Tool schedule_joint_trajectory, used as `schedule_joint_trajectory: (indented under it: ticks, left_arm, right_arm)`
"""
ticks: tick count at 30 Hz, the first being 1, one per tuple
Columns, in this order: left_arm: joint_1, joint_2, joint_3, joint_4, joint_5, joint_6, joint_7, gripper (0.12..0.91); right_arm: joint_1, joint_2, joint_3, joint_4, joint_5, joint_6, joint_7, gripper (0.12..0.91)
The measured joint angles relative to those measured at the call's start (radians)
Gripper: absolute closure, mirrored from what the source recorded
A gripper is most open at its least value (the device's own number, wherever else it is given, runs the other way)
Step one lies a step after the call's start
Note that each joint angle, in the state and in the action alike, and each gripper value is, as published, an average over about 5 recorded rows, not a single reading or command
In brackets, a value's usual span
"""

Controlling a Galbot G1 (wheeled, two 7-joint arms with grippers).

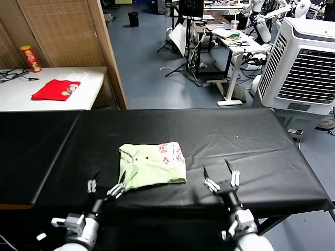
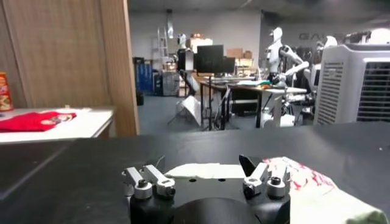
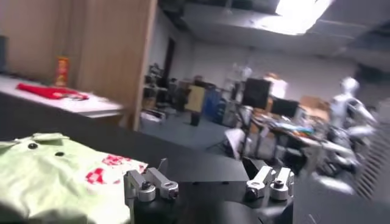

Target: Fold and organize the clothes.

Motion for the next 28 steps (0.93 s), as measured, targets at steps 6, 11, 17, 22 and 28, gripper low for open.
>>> schedule_joint_trajectory:
  ticks: [6,11,17,22,28]
  left_arm:
    - [0.107,0.035,-0.032,-0.020,-0.026,0.005,-0.011,0.232]
    - [0.191,0.052,-0.072,-0.044,-0.055,0.045,-0.017,0.232]
    - [0.265,0.056,-0.133,-0.088,-0.144,0.130,-0.036,0.232]
    - [0.294,0.054,-0.167,-0.113,-0.160,0.148,-0.036,0.232]
    - [0.306,0.048,-0.179,-0.124,-0.160,0.149,-0.034,0.232]
  right_arm:
    - [-0.181,0.018,0.018,0.093,-0.003,0.009,0.084,0.227]
    - [-0.322,0.019,0.034,0.178,0.022,-0.055,0.117,0.227]
    - [-0.439,0.018,0.027,0.272,0.056,-0.153,0.147,0.227]
    - [-0.475,0.018,0.019,0.308,0.074,-0.213,0.180,0.227]
    - [-0.489,0.018,0.017,0.320,0.074,-0.223,0.181,0.227]
